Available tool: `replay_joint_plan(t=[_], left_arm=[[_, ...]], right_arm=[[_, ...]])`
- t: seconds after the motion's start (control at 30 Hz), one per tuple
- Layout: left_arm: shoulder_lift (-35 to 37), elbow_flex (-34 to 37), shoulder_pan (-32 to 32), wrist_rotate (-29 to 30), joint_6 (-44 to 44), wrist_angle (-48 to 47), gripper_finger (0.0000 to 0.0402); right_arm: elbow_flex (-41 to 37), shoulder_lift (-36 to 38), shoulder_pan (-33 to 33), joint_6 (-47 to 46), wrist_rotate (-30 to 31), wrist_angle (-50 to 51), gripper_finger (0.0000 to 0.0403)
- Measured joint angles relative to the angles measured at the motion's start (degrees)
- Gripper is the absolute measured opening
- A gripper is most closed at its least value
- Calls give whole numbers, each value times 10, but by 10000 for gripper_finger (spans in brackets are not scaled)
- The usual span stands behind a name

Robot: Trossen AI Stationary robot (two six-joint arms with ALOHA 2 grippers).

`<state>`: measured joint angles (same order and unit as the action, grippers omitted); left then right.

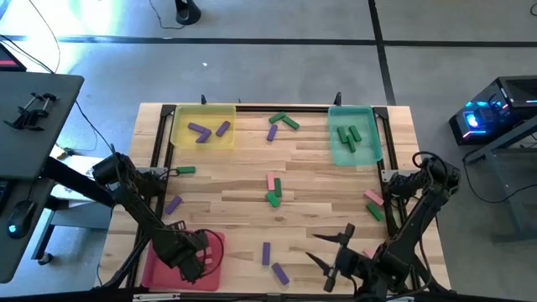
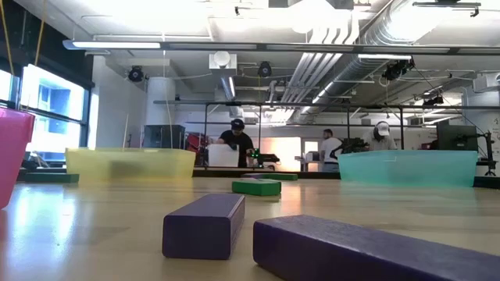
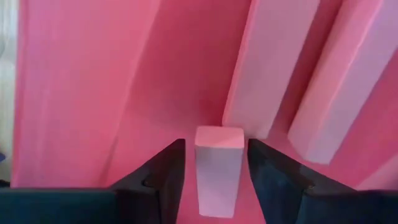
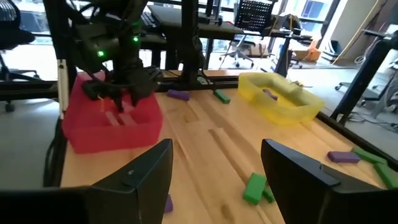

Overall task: Sort blocks
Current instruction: Put the pink wooden block into the pink bin, then put the green wooden block into the green bin

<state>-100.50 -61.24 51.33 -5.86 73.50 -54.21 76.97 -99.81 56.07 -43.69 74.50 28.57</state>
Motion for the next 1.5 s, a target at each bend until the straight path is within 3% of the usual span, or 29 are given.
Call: replay_joint_plan(t=[0.23,0.43,0.57,0.67,0.77,0.9,1.0,1.1,1.23,1.4,1.5], left_arm=[[5,0,0,4,-18,2,209],[43,0,0,-12,-31,-10,213],[89,0,0,19,-14,-22,213],[123,0,5,86,-11,-9,213],[145,0,13,207,-58,36,213],[151,0,19,417,-199,156,213],[145,0,13,512,-352,288,213],[132,-1,-2,526,-503,416,213],[106,-1,-37,478,-626,541,213],[49,-1,-92,399,-680,650,213],[8,-1,-120,379,-687,704,213]], right_arm=[[0,0,3,-1,-17,-13,232],[0,0,3,0,-21,-21,232],[0,0,3,0,-21,-23,232],[0,0,3,1,-21,-22,232],[0,0,6,2,-23,-16,232],[0,0,14,-11,-23,-11,232],[0,0,15,-67,-37,14,232],[0,0,6,-206,-118,98,232],[0,-4,-23,-426,-314,281,232],[0,-20,-61,-598,-538,518,232],[-6,-22,-77,-627,-613,609,232]])
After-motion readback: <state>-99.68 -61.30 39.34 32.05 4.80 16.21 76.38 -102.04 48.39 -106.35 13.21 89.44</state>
